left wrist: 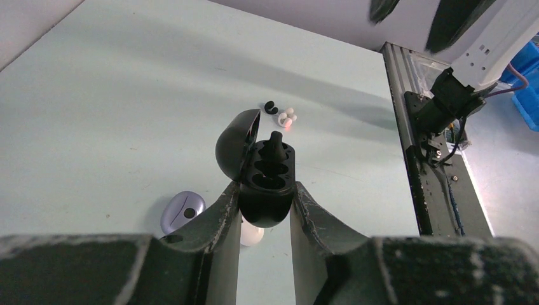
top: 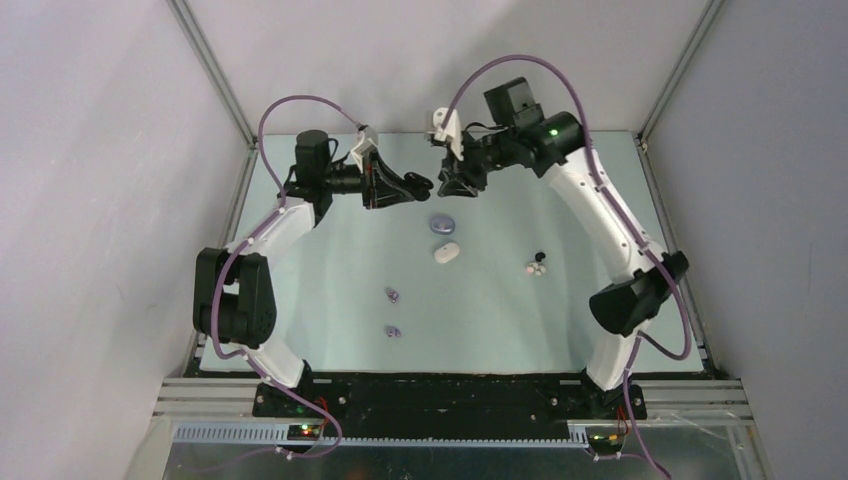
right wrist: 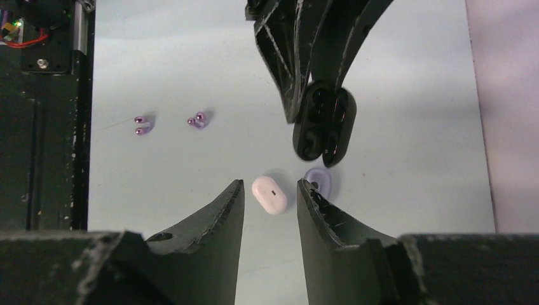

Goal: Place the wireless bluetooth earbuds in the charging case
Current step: Place the earbud in the charging case, then pick up the earbud from the center of the board.

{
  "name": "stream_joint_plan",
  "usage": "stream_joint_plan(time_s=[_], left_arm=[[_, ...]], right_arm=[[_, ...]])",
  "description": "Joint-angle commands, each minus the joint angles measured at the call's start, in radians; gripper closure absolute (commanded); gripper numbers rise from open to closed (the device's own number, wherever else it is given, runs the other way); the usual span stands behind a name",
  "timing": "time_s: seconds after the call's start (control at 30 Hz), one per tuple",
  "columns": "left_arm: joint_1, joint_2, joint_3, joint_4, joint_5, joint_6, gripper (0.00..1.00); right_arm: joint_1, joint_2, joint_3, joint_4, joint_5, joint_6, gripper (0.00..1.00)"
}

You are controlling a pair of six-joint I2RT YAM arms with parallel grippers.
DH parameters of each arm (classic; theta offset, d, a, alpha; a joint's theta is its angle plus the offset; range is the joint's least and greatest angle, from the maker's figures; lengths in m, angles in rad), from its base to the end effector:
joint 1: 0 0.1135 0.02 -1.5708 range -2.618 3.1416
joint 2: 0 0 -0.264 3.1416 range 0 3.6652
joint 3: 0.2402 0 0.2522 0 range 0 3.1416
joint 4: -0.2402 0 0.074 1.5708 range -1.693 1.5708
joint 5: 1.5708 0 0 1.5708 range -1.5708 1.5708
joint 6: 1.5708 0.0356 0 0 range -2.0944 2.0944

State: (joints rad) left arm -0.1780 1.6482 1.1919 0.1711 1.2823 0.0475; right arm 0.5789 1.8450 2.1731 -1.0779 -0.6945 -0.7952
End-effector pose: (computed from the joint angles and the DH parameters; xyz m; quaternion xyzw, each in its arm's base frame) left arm 0.3556 -0.0987 0.2990 0.4284 0.5970 -0.5091 0.4482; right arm 0.3041 0.2260 0.4343 -0.6518 0.5804 0.2697 0.4067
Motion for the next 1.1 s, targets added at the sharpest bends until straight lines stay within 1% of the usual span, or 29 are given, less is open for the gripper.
stream_joint_plan(time_s=[0.0,0.07,0.1,0.2,0.3,0.37,0.47,0.63,0.73,0.87,1.07], left_arm=[[0.008,-0.032,0.000,0.053,-0.007,-0.040,1.00],[0.010,-0.036,0.000,0.052,-0.011,-0.041,1.00],[0.013,-0.038,0.000,0.048,-0.015,-0.041,1.00],[0.017,-0.043,0.005,0.025,-0.025,-0.041,1.00],[0.028,-0.057,0.005,-0.013,-0.042,-0.041,1.00],[0.037,-0.070,0.002,-0.043,-0.052,-0.041,1.00],[0.050,-0.089,-0.004,-0.095,-0.068,-0.022,1.00],[0.069,-0.111,0.003,-0.189,-0.086,0.037,1.00],[0.071,-0.120,0.004,-0.221,-0.101,0.053,1.00],[0.071,-0.123,0.003,-0.226,-0.112,0.049,1.00],[0.072,-0.133,-0.008,-0.228,-0.121,0.047,1.00]], right_arm=[[-0.057,-0.108,-0.072,-0.071,-0.053,-0.021,0.60],[-0.098,-0.142,-0.160,-0.082,-0.037,-0.067,0.61],[-0.130,-0.159,-0.217,-0.090,-0.019,-0.122,0.61],[-0.203,-0.169,-0.322,-0.154,0.041,-0.258,0.62],[-0.246,-0.135,-0.412,-0.187,0.139,-0.370,0.63],[-0.267,-0.098,-0.444,-0.202,0.195,-0.401,0.65],[-0.289,-0.036,-0.473,-0.181,0.289,-0.404,0.65],[-0.295,0.047,-0.487,-0.128,0.395,-0.418,0.67],[-0.295,0.091,-0.481,-0.109,0.450,-0.480,0.67],[-0.296,0.137,-0.485,-0.098,0.519,-0.581,0.68],[-0.303,0.174,-0.502,-0.098,0.542,-0.717,0.66]])
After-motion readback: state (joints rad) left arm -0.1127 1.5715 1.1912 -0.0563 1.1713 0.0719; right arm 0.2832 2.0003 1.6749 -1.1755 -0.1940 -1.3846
